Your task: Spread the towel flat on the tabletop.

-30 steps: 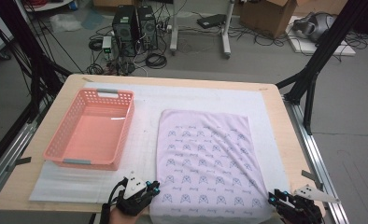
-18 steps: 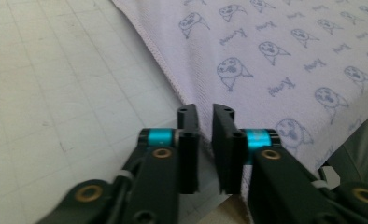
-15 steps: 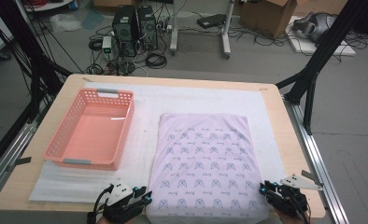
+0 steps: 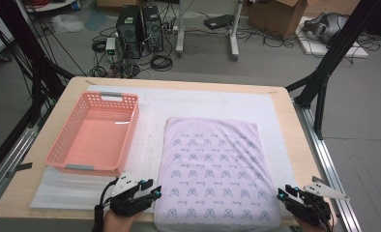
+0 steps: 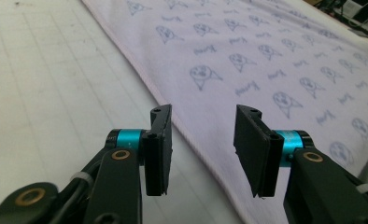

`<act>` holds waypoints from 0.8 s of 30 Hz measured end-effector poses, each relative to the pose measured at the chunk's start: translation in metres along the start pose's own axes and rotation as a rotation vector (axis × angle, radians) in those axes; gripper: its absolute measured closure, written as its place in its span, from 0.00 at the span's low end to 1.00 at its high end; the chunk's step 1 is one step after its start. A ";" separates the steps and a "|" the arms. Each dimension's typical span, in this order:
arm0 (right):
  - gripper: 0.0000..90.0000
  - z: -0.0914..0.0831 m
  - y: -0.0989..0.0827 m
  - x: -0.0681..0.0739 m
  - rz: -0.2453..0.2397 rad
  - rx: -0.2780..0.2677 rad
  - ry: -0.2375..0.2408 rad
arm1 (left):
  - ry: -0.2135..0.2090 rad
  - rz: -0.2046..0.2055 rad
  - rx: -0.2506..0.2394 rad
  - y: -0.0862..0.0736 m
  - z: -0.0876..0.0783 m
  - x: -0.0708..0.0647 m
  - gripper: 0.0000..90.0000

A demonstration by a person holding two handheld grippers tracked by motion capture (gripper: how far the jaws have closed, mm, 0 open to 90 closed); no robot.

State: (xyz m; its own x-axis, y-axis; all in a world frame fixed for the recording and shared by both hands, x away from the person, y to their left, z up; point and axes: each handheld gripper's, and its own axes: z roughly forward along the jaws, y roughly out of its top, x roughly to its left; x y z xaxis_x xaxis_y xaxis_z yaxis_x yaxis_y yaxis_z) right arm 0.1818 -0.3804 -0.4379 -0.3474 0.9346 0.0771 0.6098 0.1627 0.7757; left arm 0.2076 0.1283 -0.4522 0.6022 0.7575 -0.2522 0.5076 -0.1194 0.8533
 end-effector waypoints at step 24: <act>0.73 0.143 0.118 -0.039 -0.019 0.041 0.042 | -0.045 0.020 -0.061 0.046 0.052 0.040 0.53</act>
State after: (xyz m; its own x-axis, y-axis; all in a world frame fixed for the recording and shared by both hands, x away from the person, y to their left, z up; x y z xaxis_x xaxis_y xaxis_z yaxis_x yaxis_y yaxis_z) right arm 0.3695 -0.3524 -0.4389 -0.3882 0.9172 0.0894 0.6310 0.1938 0.7512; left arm 0.2873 0.1203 -0.4467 0.6393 0.7258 -0.2541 0.4576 -0.0935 0.8842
